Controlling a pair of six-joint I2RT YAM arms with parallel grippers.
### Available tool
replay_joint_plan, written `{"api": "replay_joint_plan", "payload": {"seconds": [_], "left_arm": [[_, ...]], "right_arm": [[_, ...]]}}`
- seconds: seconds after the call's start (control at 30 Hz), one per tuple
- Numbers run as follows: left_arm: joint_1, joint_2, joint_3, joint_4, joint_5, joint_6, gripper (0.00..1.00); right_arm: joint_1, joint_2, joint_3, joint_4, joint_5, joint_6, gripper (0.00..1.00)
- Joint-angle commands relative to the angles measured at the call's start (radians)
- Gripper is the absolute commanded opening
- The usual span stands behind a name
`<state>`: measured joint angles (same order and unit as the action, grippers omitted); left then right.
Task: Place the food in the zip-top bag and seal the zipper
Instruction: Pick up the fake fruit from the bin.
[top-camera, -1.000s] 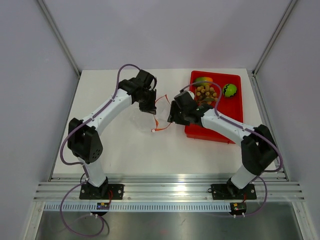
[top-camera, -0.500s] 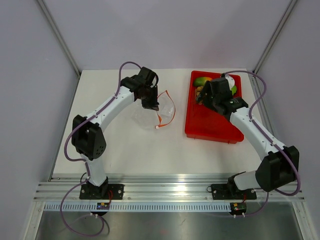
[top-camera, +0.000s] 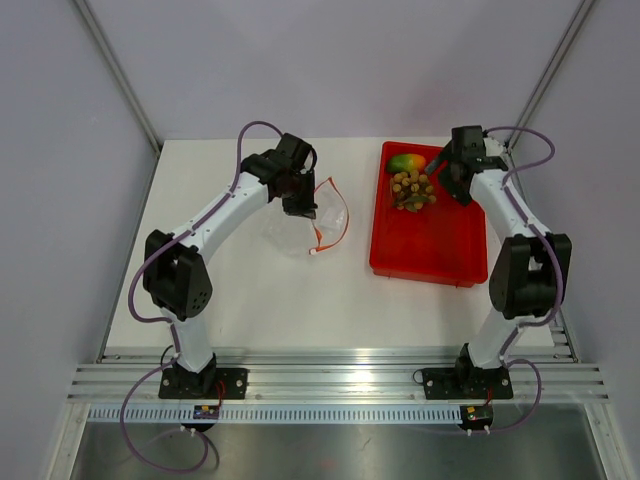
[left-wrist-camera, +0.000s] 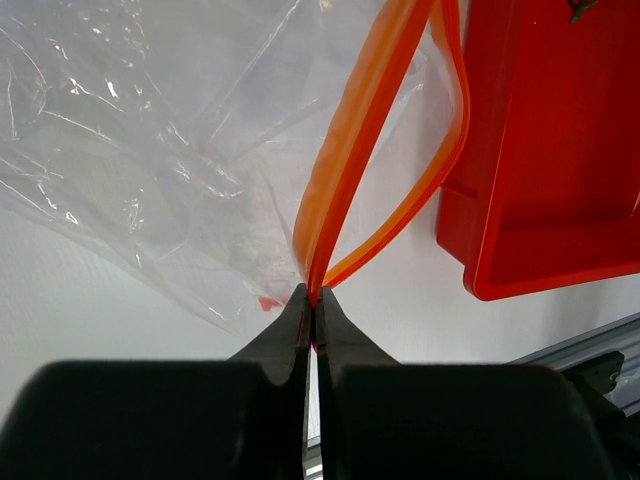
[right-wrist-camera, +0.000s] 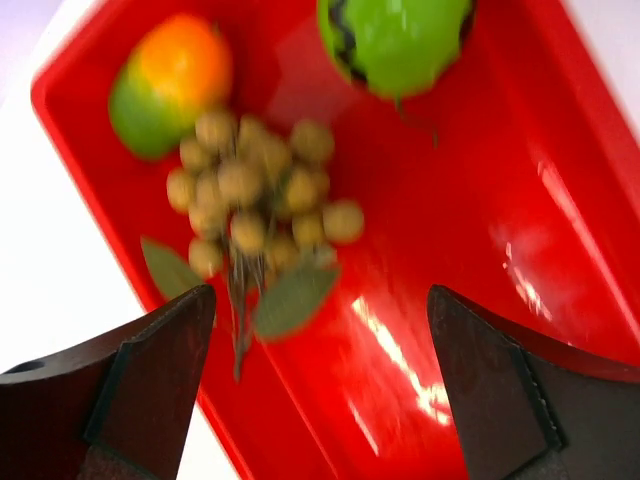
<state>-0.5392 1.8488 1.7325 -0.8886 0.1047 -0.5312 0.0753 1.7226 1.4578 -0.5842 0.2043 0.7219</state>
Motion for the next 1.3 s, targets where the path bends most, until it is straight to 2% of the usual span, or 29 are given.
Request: {"api": "replay_joint_plan", "payload": {"seconds": [0.0, 0.23, 0.37, 0.53, 0.93, 1.1, 1.27], "left_arm": [[0.001, -0.002, 0.044, 0.027, -0.033, 0.042, 0.00], [0.001, -0.010, 0.064, 0.005, -0.057, 0.094, 0.00], [0.001, -0.003, 0.078, -0.012, -0.076, 0.106, 0.00], [-0.001, 0.006, 0.073, -0.009, -0.071, 0.106, 0.00], [0.001, 0.015, 0.055, 0.005, -0.066, 0.108, 0.00], [-0.001, 0.018, 0.045, 0.008, -0.069, 0.106, 0.00], [0.001, 0.018, 0.044, 0.013, -0.069, 0.106, 0.00]], "right_arm": [[-0.011, 0.113, 0.177, -0.063, 0.157, -0.030, 0.95], [-0.029, 0.423, 0.574, -0.238, 0.305, -0.125, 0.99], [-0.040, 0.523, 0.699, -0.284, 0.349, -0.170, 0.99], [-0.055, 0.618, 0.806, -0.341, 0.333, -0.197, 0.99], [-0.068, 0.677, 0.782, -0.329, 0.307, -0.214, 0.99], [-0.068, 0.680, 0.777, -0.296, 0.293, -0.234, 0.94], [-0.098, 0.706, 0.811, -0.290, 0.288, -0.259, 0.99]]}}
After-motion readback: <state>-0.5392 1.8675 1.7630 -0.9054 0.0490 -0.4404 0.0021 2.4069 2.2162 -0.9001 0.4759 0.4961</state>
